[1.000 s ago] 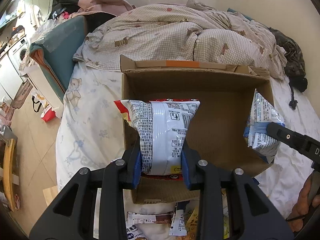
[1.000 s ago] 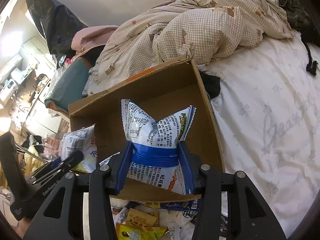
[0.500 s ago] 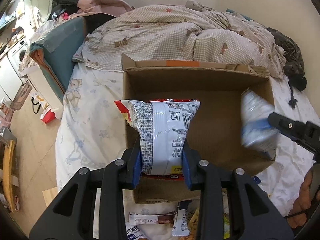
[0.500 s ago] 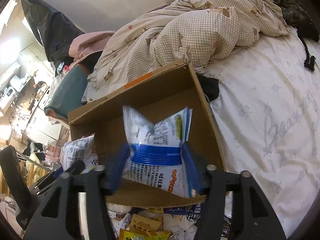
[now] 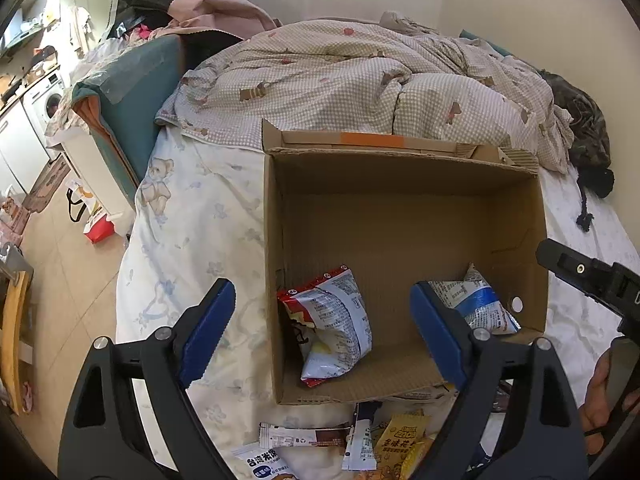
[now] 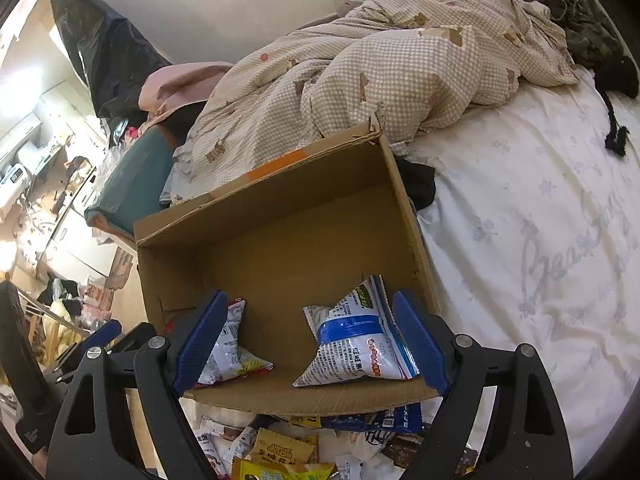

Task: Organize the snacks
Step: 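Withdraw both grippers from the box toward the snack pile, then grasp the white cake packet with the left gripper while the right gripper grasps a white-and-blue stick packet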

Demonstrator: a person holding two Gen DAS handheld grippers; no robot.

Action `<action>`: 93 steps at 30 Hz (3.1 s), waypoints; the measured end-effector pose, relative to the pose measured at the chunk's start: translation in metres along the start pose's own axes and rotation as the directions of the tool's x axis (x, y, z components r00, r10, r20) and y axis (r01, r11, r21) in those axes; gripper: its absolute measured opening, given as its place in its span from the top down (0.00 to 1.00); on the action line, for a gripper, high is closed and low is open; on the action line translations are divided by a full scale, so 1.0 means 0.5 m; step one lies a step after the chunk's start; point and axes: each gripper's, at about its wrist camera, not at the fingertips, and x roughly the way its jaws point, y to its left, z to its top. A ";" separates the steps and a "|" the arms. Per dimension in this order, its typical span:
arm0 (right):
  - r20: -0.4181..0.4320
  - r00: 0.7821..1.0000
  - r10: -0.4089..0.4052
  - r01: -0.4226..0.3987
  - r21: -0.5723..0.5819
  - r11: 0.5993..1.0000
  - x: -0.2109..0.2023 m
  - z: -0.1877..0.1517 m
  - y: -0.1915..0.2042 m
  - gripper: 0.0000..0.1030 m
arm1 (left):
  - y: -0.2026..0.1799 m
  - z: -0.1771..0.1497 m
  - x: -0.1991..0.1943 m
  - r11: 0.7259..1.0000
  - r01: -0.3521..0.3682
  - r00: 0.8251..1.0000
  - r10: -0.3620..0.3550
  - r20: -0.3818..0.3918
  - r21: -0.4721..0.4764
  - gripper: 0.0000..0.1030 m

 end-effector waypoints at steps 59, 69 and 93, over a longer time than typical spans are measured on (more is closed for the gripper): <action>-0.199 0.967 -0.157 0.170 0.050 0.984 -0.132 -0.229 -0.057 0.12 | 0.131 -0.320 0.042 0.968 -0.140 0.869 0.019 -0.494 -0.209 0.35; -0.459 0.864 -0.205 0.206 -0.049 0.977 0.017 -0.281 -0.061 0.26 | 0.099 -0.336 0.083 0.975 -0.147 0.836 0.031 -0.548 -0.169 0.35; -0.465 0.873 -0.144 0.097 -0.124 0.988 -0.010 -0.320 -0.014 0.81 | 0.085 -0.319 0.015 0.980 -0.068 0.856 -0.038 -0.515 -0.185 0.88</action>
